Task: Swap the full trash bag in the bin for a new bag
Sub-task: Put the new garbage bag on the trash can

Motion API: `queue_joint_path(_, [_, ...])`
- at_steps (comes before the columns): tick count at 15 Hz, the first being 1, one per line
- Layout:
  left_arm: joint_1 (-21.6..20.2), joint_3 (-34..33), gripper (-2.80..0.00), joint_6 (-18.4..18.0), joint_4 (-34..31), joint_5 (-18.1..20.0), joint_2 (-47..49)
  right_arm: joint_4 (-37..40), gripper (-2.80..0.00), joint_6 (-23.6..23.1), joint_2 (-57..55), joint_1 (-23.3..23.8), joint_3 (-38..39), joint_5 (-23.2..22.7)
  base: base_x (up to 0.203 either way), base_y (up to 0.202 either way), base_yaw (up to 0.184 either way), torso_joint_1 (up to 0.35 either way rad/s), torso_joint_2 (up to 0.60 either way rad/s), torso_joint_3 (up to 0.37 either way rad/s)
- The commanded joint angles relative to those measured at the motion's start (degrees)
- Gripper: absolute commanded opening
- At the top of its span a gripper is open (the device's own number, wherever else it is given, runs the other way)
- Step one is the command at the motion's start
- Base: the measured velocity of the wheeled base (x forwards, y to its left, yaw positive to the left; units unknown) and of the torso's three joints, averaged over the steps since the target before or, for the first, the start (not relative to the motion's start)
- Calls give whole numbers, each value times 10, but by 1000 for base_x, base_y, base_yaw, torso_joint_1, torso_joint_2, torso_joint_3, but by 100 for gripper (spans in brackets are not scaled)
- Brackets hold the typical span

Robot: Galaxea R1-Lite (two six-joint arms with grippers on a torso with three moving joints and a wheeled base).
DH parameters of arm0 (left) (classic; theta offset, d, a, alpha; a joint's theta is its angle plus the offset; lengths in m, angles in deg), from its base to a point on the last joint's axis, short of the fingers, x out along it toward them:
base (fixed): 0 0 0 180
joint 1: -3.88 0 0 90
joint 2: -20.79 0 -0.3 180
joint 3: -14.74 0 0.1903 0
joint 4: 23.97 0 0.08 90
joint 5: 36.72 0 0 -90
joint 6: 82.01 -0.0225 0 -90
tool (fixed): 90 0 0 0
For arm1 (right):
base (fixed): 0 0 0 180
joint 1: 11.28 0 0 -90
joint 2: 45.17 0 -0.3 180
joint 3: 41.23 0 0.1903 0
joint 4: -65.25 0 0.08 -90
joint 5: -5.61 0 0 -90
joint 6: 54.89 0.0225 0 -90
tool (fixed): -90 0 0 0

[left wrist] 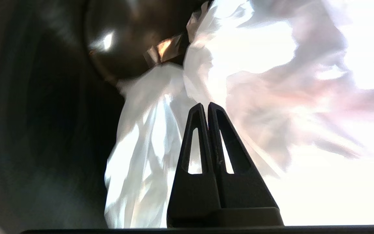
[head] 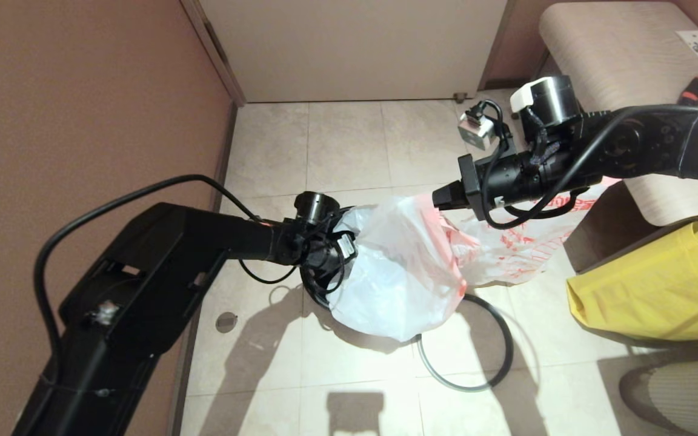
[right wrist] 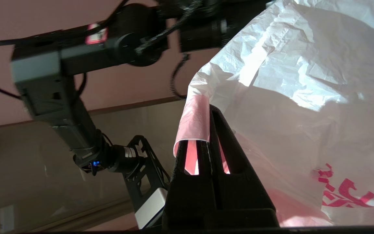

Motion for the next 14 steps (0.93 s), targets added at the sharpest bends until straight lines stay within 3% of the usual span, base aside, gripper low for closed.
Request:
queue_joint_path(1, [1, -48, -280, 3, -5, 1, -67, 0, -280, 0, 6, -2, 0, -3, 0, 0, 0, 0, 0, 0])
queue_joint_path(5, [-8, -124, -280, 11, -8, -10, -83, 0, -280, -1, -5, -7, 1, -1, 0, 0, 0, 0, 0, 0])
queue_joint_path(8, [-9, -163, -280, 25, 44, -8, -128, -1, -280, -15, -10, -14, 1, -1, 0, 0, 0, 0, 0, 0])
queue_joint_path(10, [-9, -196, -280, 27, 97, -9, -170, 0, -280, -31, 10, -18, 7, -3, 0, 0, 0, 0, 0, 0])
queue_joint_path(14, [-9, -223, -280, 24, 282, -10, -204, -1, -280, -116, 26, -35, 29, -6, 0, 0, 0, 0, 0, 0])
